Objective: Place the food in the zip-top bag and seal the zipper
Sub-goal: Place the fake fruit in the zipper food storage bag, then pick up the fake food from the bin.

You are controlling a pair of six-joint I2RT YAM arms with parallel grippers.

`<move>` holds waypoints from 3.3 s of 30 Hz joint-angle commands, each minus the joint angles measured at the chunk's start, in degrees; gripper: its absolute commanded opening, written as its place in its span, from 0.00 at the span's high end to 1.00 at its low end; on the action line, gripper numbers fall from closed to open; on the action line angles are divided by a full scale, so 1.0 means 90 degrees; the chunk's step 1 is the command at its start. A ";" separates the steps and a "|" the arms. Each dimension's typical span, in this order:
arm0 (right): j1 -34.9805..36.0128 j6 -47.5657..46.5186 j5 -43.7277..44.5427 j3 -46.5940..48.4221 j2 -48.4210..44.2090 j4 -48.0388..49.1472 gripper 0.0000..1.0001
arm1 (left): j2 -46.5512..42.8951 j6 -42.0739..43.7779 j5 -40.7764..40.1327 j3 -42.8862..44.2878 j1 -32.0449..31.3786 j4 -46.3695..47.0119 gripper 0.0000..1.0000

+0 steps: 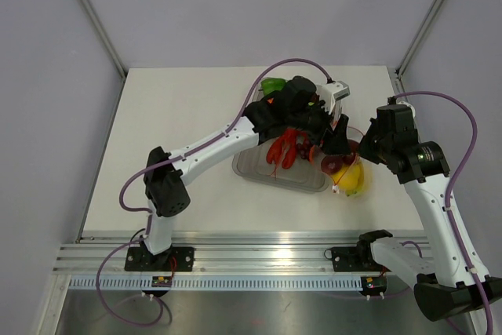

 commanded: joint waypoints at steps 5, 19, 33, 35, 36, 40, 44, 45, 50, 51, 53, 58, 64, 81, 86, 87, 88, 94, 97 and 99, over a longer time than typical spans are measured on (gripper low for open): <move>0.0043 -0.0091 0.0134 0.0038 -0.0049 0.0115 1.00 | -0.0559 0.0537 -0.0780 0.0101 0.0015 -0.0331 0.01; 0.0043 -0.0091 0.0134 0.0077 -0.0049 0.0105 1.00 | -0.1606 -0.1319 -0.1724 -0.2091 0.1919 0.0453 0.01; 0.0043 -0.0062 0.0075 0.0096 0.0029 0.0125 1.00 | 0.0767 -0.1122 -0.5087 0.0009 0.1695 -0.1863 0.37; 0.0033 -0.0081 0.0056 0.0096 0.0068 0.0154 1.00 | 0.1119 -0.1249 -0.5761 0.0264 0.1540 -0.2116 0.38; 0.0033 -0.0091 0.0046 0.0096 0.0068 0.0154 1.00 | 0.1255 -0.1269 -0.5908 0.0555 0.1500 -0.2186 0.38; 0.0033 -0.0110 0.0017 0.0067 0.0097 0.0193 1.00 | 0.1685 -0.1240 -0.6270 0.0908 0.1334 -0.2235 0.35; 0.0033 -0.0110 -0.0012 0.0038 0.0117 0.0222 1.00 | 0.1997 -0.1171 -0.6427 0.1162 0.1304 -0.2215 0.29; 0.0043 -0.0120 -0.0012 0.0028 0.0117 0.0232 1.00 | 0.2095 -0.1162 -0.6533 0.1279 0.1295 -0.2283 0.28; 0.0033 -0.0130 -0.0032 -0.0021 0.0137 0.0291 1.00 | 0.2448 -0.0996 -0.7002 0.1554 0.1168 -0.2226 0.24; 0.0033 -0.0130 -0.0051 -0.0031 0.0146 0.0300 1.00 | 0.2564 -0.0967 -0.7080 0.1583 0.1148 -0.2216 0.24; 0.0043 -0.0120 -0.0100 -0.0050 0.0166 0.0330 1.00 | 0.2730 -0.0937 -0.7159 0.1787 0.1070 -0.2293 0.24; 0.0033 -0.0179 -0.0081 -0.0050 0.0185 0.0340 1.00 | 0.3043 -0.0937 -0.7579 0.1896 0.0953 -0.2401 0.26; 0.0023 -0.0267 -0.0052 0.0038 0.0234 0.0310 1.00 | 0.3190 -0.0839 -0.7784 0.1817 0.0904 -0.2420 0.26; 0.0033 -0.0237 -0.0110 -0.0070 0.0224 0.0359 1.00 | 0.3493 -0.0351 -0.8058 0.1925 0.0855 -0.2362 0.11; 0.0033 -0.0228 -0.0100 -0.0050 0.0205 0.0340 1.00 | 0.3454 -0.0370 -0.8019 0.1896 0.0836 -0.2382 0.30; 0.0033 -0.0237 -0.0100 -0.0040 0.0224 0.0349 1.00 | 0.3435 -0.0361 -0.8038 0.1896 0.0845 -0.2401 0.33; 0.0033 -0.0237 -0.0100 -0.0031 0.0215 0.0330 1.00 | 0.3405 -0.0361 -0.8038 0.1867 0.0836 -0.2372 0.36; 0.0033 -0.0218 -0.0100 -0.0031 0.0215 0.0320 1.00 | 0.2918 -0.0263 -0.8165 0.1730 0.0748 -0.2284 0.55; 0.0043 -0.0198 -0.0100 -0.0031 0.0215 0.0310 1.00 | 0.2537 -0.0195 -0.8234 0.1496 0.0680 -0.2129 0.66; 0.0033 -0.0198 -0.0100 -0.0031 0.0215 0.0320 1.00 | 0.2313 -0.0175 -0.8234 0.1398 0.0650 -0.2089 0.78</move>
